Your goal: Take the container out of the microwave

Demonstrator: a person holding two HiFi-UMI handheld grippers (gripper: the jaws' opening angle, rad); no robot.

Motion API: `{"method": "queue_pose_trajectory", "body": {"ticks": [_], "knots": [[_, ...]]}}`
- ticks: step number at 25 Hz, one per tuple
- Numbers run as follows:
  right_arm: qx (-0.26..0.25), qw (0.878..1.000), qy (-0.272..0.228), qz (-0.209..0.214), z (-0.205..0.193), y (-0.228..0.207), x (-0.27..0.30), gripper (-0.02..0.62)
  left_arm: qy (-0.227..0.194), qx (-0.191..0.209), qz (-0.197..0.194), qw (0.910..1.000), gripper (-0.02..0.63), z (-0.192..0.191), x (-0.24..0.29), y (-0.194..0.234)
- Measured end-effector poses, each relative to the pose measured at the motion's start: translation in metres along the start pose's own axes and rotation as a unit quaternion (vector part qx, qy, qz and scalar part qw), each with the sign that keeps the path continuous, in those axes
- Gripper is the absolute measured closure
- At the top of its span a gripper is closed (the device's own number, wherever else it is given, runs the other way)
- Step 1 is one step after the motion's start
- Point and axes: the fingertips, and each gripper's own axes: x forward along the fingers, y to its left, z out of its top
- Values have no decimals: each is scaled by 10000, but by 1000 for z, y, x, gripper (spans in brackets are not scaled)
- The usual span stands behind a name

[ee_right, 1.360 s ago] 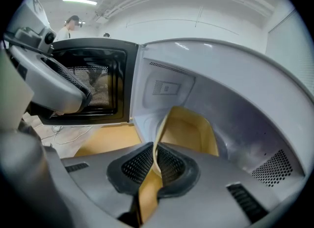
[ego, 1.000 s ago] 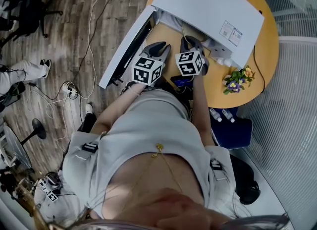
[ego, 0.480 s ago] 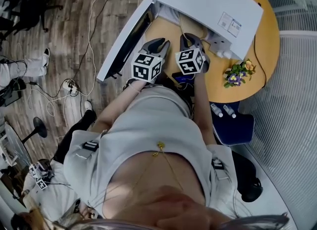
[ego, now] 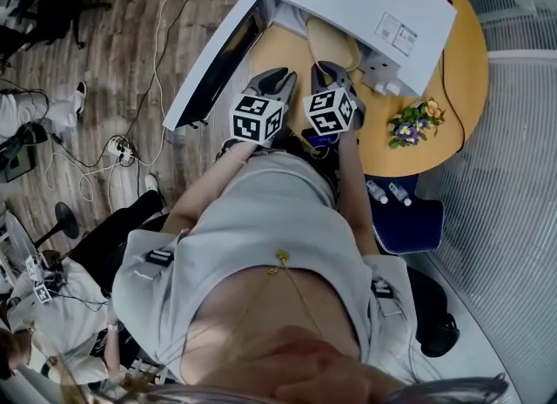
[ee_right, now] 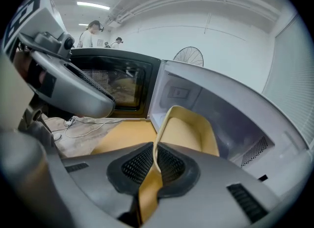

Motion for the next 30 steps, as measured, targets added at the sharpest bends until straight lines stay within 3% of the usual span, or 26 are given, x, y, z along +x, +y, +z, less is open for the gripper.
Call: {"method": "queue_pose_trajectory", "body": {"ticks": [30], "knots": [[-659,9939,-333,816,-42,50,-59,560,-383,-472,882,9942,520,-48,-41,-45]]}}
